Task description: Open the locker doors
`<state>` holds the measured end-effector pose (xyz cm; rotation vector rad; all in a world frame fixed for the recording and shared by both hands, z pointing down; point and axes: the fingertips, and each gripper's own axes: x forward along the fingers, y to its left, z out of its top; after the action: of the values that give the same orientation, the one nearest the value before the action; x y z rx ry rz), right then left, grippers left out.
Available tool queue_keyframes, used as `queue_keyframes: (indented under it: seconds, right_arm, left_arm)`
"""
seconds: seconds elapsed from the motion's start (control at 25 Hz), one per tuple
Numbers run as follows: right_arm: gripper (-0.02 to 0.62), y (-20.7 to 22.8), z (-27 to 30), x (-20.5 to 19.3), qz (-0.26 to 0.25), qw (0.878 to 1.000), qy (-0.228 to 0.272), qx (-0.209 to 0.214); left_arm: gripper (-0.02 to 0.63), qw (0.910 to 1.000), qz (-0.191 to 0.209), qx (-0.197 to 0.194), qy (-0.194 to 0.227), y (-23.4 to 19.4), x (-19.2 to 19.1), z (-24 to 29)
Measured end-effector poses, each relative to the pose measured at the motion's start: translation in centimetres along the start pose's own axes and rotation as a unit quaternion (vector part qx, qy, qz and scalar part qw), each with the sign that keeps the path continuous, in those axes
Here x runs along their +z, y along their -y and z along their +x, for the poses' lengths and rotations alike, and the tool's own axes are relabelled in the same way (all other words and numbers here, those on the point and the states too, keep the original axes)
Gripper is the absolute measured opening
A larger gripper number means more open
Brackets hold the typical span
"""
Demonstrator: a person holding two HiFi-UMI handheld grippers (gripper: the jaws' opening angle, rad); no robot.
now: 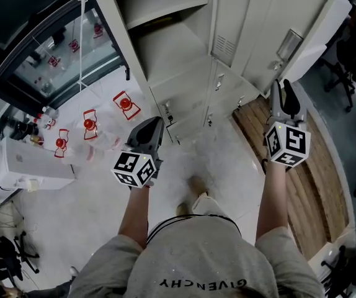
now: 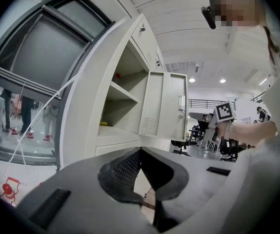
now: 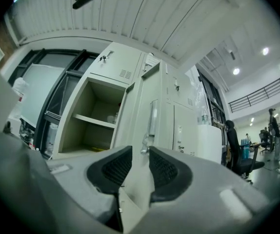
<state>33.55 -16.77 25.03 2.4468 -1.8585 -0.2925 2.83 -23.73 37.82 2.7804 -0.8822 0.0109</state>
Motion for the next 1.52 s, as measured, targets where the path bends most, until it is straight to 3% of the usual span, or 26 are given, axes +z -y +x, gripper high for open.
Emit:
queue_keyframes:
  seconds: [0.28, 0.52, 0.72, 1.0, 1.28, 1.52]
  right_arm:
    - [0.101, -6.7, 0.3, -3.2, 0.016, 0.996, -0.005, 0.089]
    - [0.103, -13.8, 1.2, -8.1, 0.045, 0.981, -0.031, 0.186]
    - [0.104, -20.1, 1.7, -13.4, 0.069, 0.958, -0.071, 0.27]
    - [0.104, -28.2, 3.1, -21.2, 0.103, 0.915, -0.127, 0.37]
    - [0.12, -34.3, 5.0, -28.0, 0.127, 0.876, -0.177, 0.43]
    - [0.14, -38.2, 7.2, -32.4, 0.113, 0.855, -0.201, 0.464]
  left_arm:
    - [-0.002, 0.9993, 0.001, 0.038, 0.003, -2.5, -0.9, -1.1]
    - [-0.002, 0.9978, -0.001, 0.067, -0.002, -4.7, -3.1, -1.1]
    - [-0.002, 0.9961, -0.011, 0.087, -0.011, -6.4, -5.8, -0.7]
    - [-0.002, 0.9914, -0.04, 0.124, -0.009, -9.8, -9.2, 0.1]
    - [-0.002, 0.9856, -0.058, 0.158, -0.006, -12.6, -12.2, 2.3]
    - [-0.002, 0.98, -0.075, 0.184, -0.007, -14.1, -14.4, 3.8]
